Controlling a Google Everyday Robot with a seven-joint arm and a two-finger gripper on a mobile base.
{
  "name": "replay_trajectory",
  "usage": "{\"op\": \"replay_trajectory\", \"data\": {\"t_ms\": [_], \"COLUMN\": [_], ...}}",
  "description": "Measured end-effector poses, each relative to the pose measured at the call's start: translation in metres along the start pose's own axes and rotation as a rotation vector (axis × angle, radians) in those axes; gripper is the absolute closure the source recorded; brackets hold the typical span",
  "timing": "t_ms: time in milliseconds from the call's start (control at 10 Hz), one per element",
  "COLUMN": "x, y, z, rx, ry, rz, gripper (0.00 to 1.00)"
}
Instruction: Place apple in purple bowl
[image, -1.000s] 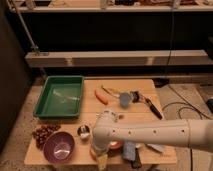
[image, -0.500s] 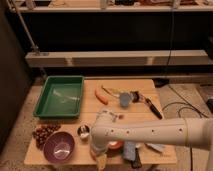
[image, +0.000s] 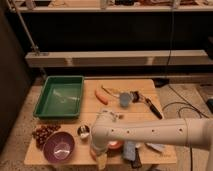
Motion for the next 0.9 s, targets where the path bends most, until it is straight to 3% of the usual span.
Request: {"op": "replay_trajectory", "data": {"t_ms": [100,600,800,900], "x": [-0.001,0.000,0.003,0.006], "y": [-0.001,0.001,0.003,0.004], "z": [0.002,0.005,-0.004,-0.013], "rx": [0.003,0.028,0.026,0.021], "ry": [0.007,0.011,0.005,0.004], "rz": [-0.002,0.002,0.002,0.003], "gripper": [0.26,0.74,0.95,0.99]}}
